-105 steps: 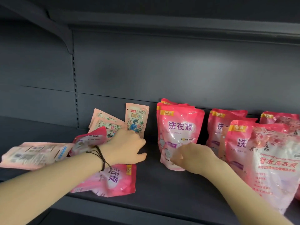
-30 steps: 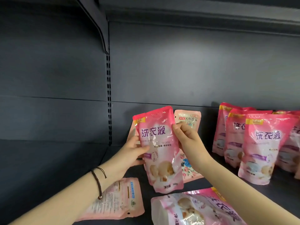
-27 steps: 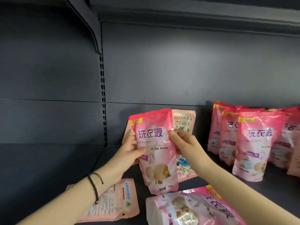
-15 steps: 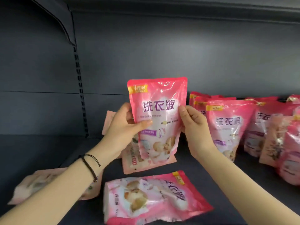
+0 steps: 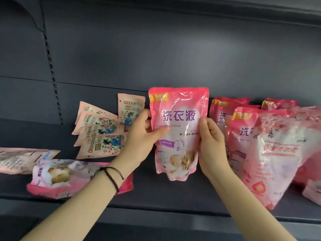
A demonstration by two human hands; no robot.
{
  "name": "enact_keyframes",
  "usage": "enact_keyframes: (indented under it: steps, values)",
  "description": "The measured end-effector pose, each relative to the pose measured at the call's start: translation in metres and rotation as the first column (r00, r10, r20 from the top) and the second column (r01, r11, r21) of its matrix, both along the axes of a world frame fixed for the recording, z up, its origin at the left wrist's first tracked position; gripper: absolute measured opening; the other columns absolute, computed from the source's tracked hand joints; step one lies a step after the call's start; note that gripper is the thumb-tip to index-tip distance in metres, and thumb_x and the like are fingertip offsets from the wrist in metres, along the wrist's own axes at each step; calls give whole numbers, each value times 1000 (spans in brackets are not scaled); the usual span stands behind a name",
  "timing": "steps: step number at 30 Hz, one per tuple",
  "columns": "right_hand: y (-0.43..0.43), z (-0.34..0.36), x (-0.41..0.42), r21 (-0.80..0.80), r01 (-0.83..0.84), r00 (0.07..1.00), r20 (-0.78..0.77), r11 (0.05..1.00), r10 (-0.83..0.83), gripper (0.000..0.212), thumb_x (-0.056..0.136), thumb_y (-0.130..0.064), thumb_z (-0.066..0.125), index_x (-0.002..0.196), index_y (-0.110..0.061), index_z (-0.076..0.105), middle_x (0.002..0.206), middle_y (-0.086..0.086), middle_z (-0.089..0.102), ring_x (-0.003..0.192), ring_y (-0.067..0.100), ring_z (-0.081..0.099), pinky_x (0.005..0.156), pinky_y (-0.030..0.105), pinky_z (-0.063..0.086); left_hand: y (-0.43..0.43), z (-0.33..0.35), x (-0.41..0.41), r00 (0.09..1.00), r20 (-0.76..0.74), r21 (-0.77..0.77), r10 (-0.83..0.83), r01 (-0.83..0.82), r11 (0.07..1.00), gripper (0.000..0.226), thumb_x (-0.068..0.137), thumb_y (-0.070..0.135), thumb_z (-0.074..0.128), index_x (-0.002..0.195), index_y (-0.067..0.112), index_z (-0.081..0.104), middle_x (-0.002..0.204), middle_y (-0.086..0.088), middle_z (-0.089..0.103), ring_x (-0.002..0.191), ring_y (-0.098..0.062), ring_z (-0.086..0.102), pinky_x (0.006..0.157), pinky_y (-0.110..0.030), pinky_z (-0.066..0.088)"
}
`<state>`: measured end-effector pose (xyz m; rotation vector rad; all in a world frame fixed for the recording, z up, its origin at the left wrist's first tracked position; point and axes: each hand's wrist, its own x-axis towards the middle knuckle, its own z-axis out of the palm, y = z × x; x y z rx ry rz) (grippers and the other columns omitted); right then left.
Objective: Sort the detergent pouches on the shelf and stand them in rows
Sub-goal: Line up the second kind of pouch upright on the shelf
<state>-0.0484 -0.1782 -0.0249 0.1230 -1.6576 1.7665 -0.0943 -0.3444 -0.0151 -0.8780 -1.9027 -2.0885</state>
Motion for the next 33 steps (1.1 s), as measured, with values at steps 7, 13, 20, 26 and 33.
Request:
enact_keyframes:
  steps: [7, 13, 20, 26, 33]
  values:
    - [17, -33, 9, 42, -20, 996, 84, 999, 16, 22, 102, -28, 44, 96, -18, 62, 86, -10, 66, 81, 2, 62, 69, 18, 50, 25, -34, 1, 994, 67, 17, 82, -84, 996, 28, 86, 17, 69, 108, 25, 55, 97, 10, 73, 91, -3, 68, 68, -15, 53]
    - [21, -58, 30, 247, -127, 958, 282, 961, 54, 52, 84, -28, 72, 121, -48, 40, 103, -30, 64, 95, -12, 61, 70, 10, 53, 26, -76, 19, 980, 189, -247, 62, -13, 969, 81, 79, 23, 77, 137, 44, 25, 115, 19, 60, 101, 8, 60, 77, -14, 52]
    - [16, -67, 23, 387, -18, 948, 299, 922, -108, 59, 84, -14, 72, 123, -37, 34, 100, -18, 59, 84, -17, 58, 59, 4, 48, 37, -86, 20, 989, 77, -271, 126, -101, 957, 87, 83, 17, 73, 144, 40, 16, 109, 31, 49, 92, 29, 51, 65, -2, 46]
    - [18, -65, 24, 435, -11, 939, 314, 900, -140, 52, 84, -21, 73, 118, -35, 36, 97, -16, 61, 80, -13, 61, 58, 6, 48, 33, -85, 16, 991, 102, -317, 86, -49, 947, 90, 83, 21, 72, 144, 45, 10, 123, 21, 53, 107, 9, 56, 76, -7, 49]
    - [32, -31, 48, 985, -84, 814, 154, 149, -560, 39, 93, -57, 43, 72, -24, 46, 62, -9, 50, 52, 8, 48, 44, 21, 33, -1, -47, 32, 898, -370, -739, 236, -439, 512, 51, 89, 52, 54, 130, 23, 49, 119, 2, 59, 105, -13, 59, 80, -27, 51]
